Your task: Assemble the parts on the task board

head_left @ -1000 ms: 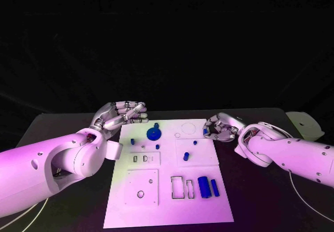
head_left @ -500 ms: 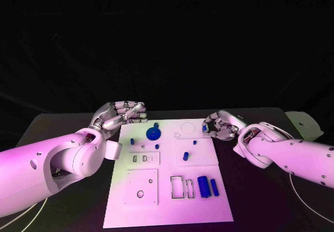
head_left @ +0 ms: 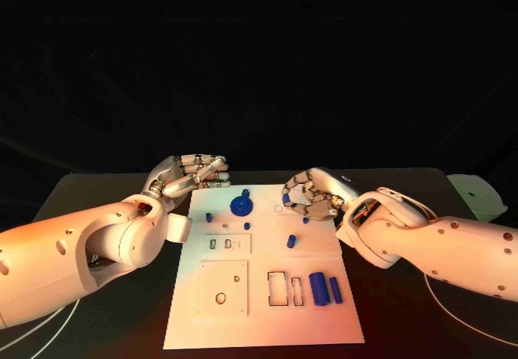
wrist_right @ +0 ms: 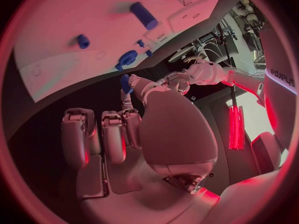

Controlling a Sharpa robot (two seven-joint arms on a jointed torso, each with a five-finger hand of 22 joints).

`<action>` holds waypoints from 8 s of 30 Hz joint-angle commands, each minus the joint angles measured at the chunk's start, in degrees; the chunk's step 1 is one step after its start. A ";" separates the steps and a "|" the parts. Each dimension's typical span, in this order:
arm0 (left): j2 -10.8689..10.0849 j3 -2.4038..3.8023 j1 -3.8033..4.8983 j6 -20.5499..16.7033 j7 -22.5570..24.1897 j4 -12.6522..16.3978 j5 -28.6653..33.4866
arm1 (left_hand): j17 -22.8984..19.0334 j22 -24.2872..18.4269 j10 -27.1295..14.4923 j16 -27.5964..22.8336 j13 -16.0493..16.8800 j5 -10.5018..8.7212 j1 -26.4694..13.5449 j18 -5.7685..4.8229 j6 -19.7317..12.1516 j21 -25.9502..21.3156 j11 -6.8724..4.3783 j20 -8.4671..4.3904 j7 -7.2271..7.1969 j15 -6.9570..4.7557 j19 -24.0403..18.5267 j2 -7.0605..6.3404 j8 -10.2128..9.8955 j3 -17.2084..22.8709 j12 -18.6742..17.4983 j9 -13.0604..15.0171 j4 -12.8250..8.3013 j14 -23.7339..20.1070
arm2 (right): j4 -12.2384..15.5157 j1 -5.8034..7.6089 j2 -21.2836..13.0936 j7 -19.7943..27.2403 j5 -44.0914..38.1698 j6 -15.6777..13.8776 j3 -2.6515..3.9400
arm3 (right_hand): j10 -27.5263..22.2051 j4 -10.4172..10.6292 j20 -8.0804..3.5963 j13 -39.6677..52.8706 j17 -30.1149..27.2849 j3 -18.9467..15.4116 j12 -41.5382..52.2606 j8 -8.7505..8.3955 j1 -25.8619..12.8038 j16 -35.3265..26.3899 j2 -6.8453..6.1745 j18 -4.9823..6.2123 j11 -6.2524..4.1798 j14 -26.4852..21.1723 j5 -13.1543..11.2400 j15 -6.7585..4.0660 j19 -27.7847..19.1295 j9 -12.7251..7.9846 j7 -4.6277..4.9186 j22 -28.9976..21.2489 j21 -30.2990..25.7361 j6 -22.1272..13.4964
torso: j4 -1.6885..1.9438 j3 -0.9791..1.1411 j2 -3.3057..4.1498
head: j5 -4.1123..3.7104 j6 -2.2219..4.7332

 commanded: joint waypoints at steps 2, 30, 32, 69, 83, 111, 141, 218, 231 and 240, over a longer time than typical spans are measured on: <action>0.54 0.05 0.04 1.24 0.32 -0.64 0.09 | 0.08 -0.05 0.27 -0.23 -0.03 0.28 0.51 0.84 0.16 -0.35 -0.04 -0.03 0.86 0.13 0.48 -0.05 -0.27 -0.30 -0.29 -0.08 0.03 0.36 | 1.10 -0.68 2.70 -6.40 -5.55 -0.44 -0.24 | 0.15 -0.12 -0.44 7.98 15.06 0.34 0.15 1.13 -0.61 0.20 0.14 -0.55 -0.14 5.87 0.17 -0.45 2.33 0.90 -0.08 10.44 0.01 0.52 | 0.22 -0.09 -0.23 | 1.07 -0.60; 1.63 0.05 0.06 0.82 0.66 -2.74 0.09 | 0.11 -0.06 0.36 -0.27 -0.01 0.28 0.53 0.84 0.22 -0.37 -0.08 -0.03 0.80 0.12 0.49 -0.01 -0.25 -0.30 -0.27 -0.07 0.04 0.37 | -3.05 -6.48 13.76 -13.64 -13.63 2.34 -1.35 | 0.01 0.07 -0.55 7.77 15.06 0.21 -0.12 1.73 -2.28 0.20 -0.92 -0.42 -0.26 5.87 -0.61 -0.58 2.08 1.23 -0.22 10.12 -0.46 0.52 | 0.33 -0.17 -0.37 | 3.48 -2.39; 1.64 0.05 0.06 0.81 0.66 -2.76 0.09 | 0.11 -0.06 0.36 -0.27 -0.01 0.28 0.53 0.84 0.22 -0.37 -0.08 -0.03 0.80 0.12 0.49 -0.01 -0.25 -0.30 -0.27 -0.07 0.04 0.37 | -3.32 -6.63 14.04 -13.75 -13.77 2.40 -1.38 | 0.01 0.10 -0.56 7.76 15.06 0.20 -0.13 1.76 -2.40 0.20 -0.98 -0.42 -0.27 5.87 -0.66 -0.58 2.06 1.25 -0.23 10.10 -0.49 0.52 | 0.28 -0.17 -0.39 | 3.56 -2.47; 1.63 0.05 0.06 0.80 0.57 -2.61 0.09 | 0.13 -0.06 0.41 -0.32 -0.01 0.29 0.59 0.83 0.27 -0.40 -0.10 -0.03 0.77 0.11 0.50 0.02 -0.25 -0.29 -0.27 -0.07 0.03 0.36 | -6.49 -7.60 16.38 -13.78 -14.22 4.08 -1.64 | -0.12 0.43 -0.60 7.62 15.06 0.01 -0.32 1.85 -3.69 0.20 -1.88 -0.33 -0.24 5.87 -1.35 -0.60 1.87 1.28 -0.16 9.87 -0.87 0.03 | 0.23 -0.23 -0.44 | 4.01 -3.04; 1.57 0.05 0.06 0.79 0.53 -2.60 0.09 | 0.13 -0.06 0.41 -0.32 -0.01 0.29 0.59 0.83 0.27 -0.40 -0.10 -0.03 0.77 0.11 0.50 0.02 -0.25 -0.29 -0.27 -0.07 0.03 0.36 | -6.38 -7.63 16.12 -13.97 -14.94 4.86 -1.66 | -0.25 0.56 -0.55 7.52 15.06 -0.11 -0.46 1.75 -4.28 0.20 -2.49 -0.33 -0.09 5.87 -1.53 -0.49 1.87 1.21 0.01 9.88 -0.90 -0.39 | 0.27 -0.21 -0.43 | 3.96 -3.13; 1.55 0.05 0.06 0.80 0.37 -2.62 0.09 | 0.23 -0.08 0.44 -0.48 -0.03 0.28 0.64 0.83 0.31 -0.51 -0.10 -0.03 0.78 0.11 0.52 0.02 -0.32 -0.37 -0.34 -0.09 0.08 0.37 | -6.20 -7.65 16.20 -14.52 -16.10 2.94 -1.67 | -1.03 2.03 -0.15 6.83 15.06 -1.09 -1.31 1.26 -7.23 0.20 -4.41 -0.17 0.49 5.87 -3.51 0.00 1.52 0.81 0.65 9.49 -1.63 -1.96 | 0.35 -0.22 -0.40 | 3.72 -3.04; 1.46 0.05 0.07 2.79 -15.65 -6.09 -18.96 | 11.29 4.74 14.57 14.98 2.11 0.44 -0.79 0.89 6.39 10.41 -5.71 -7.36 -3.47 -6.86 17.17 -0.35 1.98 -2.50 4.29 1.62 0.91 19.73 | 5.83 -4.57 3.44 -0.50 -10.92 -7.43 -0.73 | -4.26 7.23 1.74 4.48 15.06 -17.09 -3.73 -2.54 -0.16 0.20 -1.81 0.77 2.69 5.87 -1.18 1.95 -0.52 -1.78 3.01 7.23 -5.97 -8.06 | -0.20 -0.13 -1.44 | 3.96 -2.55; 16.68 -1.69 5.10 40.75 -55.89 -14.33 -60.21 | 74.49 62.15 13.41 73.92 55.47 0.32 -23.30 -4.78 0.56 65.78 -10.41 -11.64 -8.32 -11.19 22.40 0.76 25.61 0.14 62.18 27.39 1.17 33.72 | 5.85 1.58 -8.54 0.54 -1.77 -2.21 -0.68 | -3.67 7.79 1.03 4.69 15.06 -15.98 -3.38 0.16 -0.52 0.20 -1.76 0.62 1.86 5.87 6.67 1.21 -0.08 -1.57 2.17 7.83 -5.73 -6.01 | -0.24 0.16 -3.55 | 5.45 -5.83; 16.54 -1.95 5.09 42.31 -56.01 -14.23 -59.66 | 74.55 62.32 13.31 73.94 55.70 0.33 -21.74 -4.80 0.29 65.87 -10.37 -11.53 -8.28 -11.12 22.33 1.57 25.57 1.58 62.41 27.82 1.13 33.73 | 5.37 1.49 -8.28 0.25 -1.76 -2.00 -0.69 | -3.69 7.81 1.03 4.67 15.06 -15.90 -3.41 0.19 -0.53 0.20 -1.74 0.61 1.86 5.87 6.88 1.20 -0.06 -1.58 2.16 7.85 -5.71 -6.02 | -0.34 0.19 -3.61 | 5.54 -6.05; 16.49 -1.96 5.09 43.06 -55.98 -14.16 -58.64 | 74.67 62.54 13.37 74.01 56.04 0.34 -19.44 -4.81 0.23 66.01 -10.45 -11.50 -8.37 -11.18 22.30 1.33 25.43 4.47 62.73 28.23 1.02 33.77 | 5.26 1.46 -8.18 0.12 -1.76 -1.93 -0.69 | -3.61 7.83 1.03 4.74 15.06 -15.84 -3.33 0.22 -0.55 0.20 -1.71 0.63 1.86 5.87 6.98 1.20 -0.08 -1.59 2.16 7.82 -5.76 -6.01 | -0.30 0.21 -3.60 | 5.48 -6.07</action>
